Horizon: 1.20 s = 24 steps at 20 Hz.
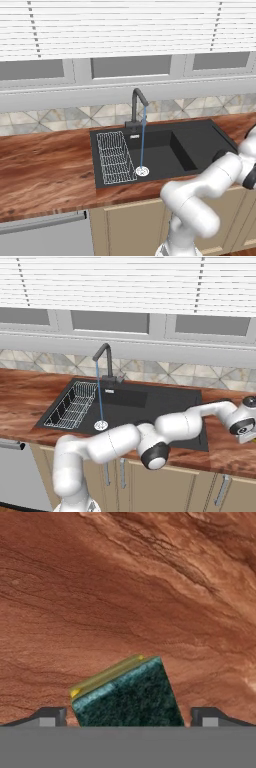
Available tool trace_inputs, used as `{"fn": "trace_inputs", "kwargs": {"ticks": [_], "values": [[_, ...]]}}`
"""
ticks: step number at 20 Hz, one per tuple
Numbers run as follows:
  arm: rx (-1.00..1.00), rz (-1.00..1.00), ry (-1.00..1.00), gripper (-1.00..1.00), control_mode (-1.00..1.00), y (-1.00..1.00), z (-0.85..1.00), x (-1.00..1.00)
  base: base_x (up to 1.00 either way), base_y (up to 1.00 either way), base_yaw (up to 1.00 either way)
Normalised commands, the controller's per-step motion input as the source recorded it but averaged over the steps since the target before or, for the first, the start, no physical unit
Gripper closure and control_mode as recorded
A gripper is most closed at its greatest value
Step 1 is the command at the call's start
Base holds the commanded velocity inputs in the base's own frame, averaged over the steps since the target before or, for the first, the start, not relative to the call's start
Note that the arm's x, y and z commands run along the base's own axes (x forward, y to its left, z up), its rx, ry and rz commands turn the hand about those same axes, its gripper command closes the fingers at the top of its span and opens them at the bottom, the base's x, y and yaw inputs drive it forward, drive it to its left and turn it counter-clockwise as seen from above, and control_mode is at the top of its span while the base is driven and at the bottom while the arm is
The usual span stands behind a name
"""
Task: Soak the sponge with water for a few seconds and then drop it inside the sink.
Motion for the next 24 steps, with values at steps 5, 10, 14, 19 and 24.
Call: {"fn": "trace_inputs", "kwargs": {"ticks": [5,10,14,19,24], "values": [[0.24,0.07,0.27,-1.0,-1.0,-0.18,-0.05,0.0,0.0,0.0,0.0],[0.18,0.01,0.17,-1.0,-1.0,-0.17,0.0,0.0,0.0,0.0,0.0],[0.1,0.0,0.08,-1.0,-1.0,-0.03,-0.01,0.0,0.0,0.0,0.0],[0.04,0.0,0.03,1.0,-1.0,0.0,-0.01,0.0,0.0,0.0,0.0],[0.02,0.0,0.02,1.0,-1.0,0.0,-0.01,0.0,0.0,0.0,0.0]]}}
